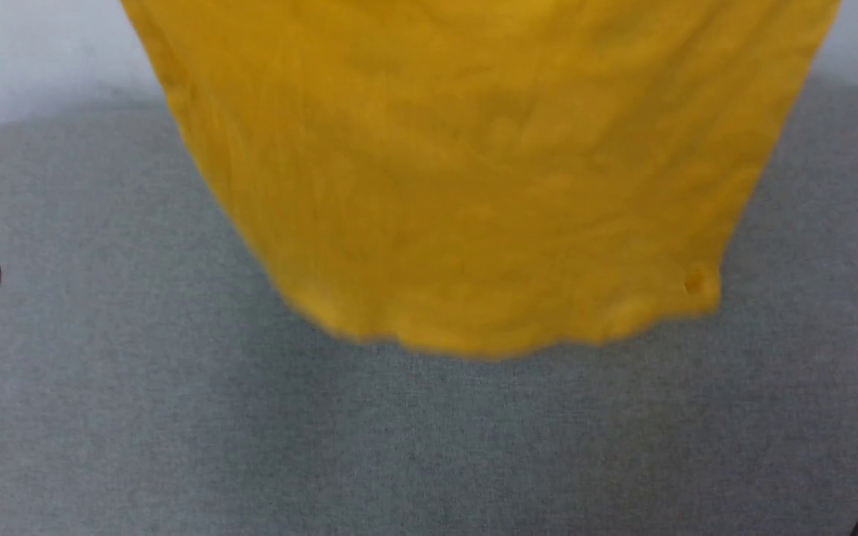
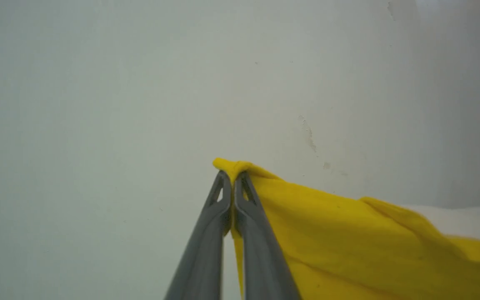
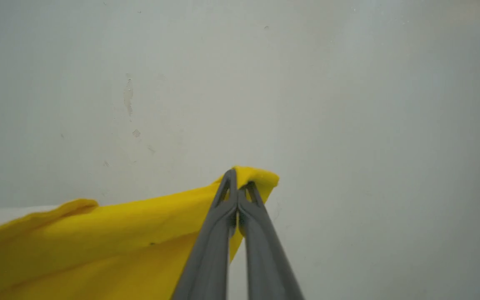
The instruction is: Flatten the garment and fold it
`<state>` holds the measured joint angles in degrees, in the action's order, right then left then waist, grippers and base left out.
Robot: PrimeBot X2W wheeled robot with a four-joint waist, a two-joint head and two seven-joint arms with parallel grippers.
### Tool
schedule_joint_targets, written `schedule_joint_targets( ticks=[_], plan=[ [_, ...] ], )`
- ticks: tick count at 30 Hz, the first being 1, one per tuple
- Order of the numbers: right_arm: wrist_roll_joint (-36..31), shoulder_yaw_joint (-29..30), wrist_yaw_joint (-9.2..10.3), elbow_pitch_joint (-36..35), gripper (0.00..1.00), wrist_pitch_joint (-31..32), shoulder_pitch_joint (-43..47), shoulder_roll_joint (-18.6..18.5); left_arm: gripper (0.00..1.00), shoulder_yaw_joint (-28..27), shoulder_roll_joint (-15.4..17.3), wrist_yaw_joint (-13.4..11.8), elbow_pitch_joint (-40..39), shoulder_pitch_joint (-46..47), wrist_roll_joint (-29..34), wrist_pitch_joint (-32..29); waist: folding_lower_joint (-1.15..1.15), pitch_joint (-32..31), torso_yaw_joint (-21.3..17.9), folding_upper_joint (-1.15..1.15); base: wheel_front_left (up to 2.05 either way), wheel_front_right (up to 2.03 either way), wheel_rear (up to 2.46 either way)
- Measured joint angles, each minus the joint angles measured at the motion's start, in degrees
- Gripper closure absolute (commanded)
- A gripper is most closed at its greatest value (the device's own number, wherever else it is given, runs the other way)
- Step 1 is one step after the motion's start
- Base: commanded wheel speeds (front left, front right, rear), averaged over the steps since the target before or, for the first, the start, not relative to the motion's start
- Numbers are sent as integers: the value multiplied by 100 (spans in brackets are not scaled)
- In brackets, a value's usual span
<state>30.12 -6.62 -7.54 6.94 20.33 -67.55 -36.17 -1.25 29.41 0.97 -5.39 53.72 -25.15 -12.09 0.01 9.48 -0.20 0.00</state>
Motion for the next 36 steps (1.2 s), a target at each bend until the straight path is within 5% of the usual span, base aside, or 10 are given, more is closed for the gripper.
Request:
schedule_joint_targets(
  ticks=[11,19,27,36],
  plan=[
    [-646,-455,0,1785,100,-758,-2051,255,100,356,-115,153,1809,2294,215,669,1,1185,-35,0,0,0,0],
    [-999,-717,0,2746,100,-1305,-2680,644,100,417,-353,152,2839,3168,327,1473,1,1917,-19,0,0,0,0],
    [-904,-1059,0,3194,100,-1673,-2304,787,100,581,-470,210,3534,2897,358,1905,0,2201,54,0,0,0,0],
    [-322,-1440,-1,3192,100,-1767,-456,781,100,789,-485,292,3810,832,358,2139,-2,1679,82,0,0,0,0]
  ],
)
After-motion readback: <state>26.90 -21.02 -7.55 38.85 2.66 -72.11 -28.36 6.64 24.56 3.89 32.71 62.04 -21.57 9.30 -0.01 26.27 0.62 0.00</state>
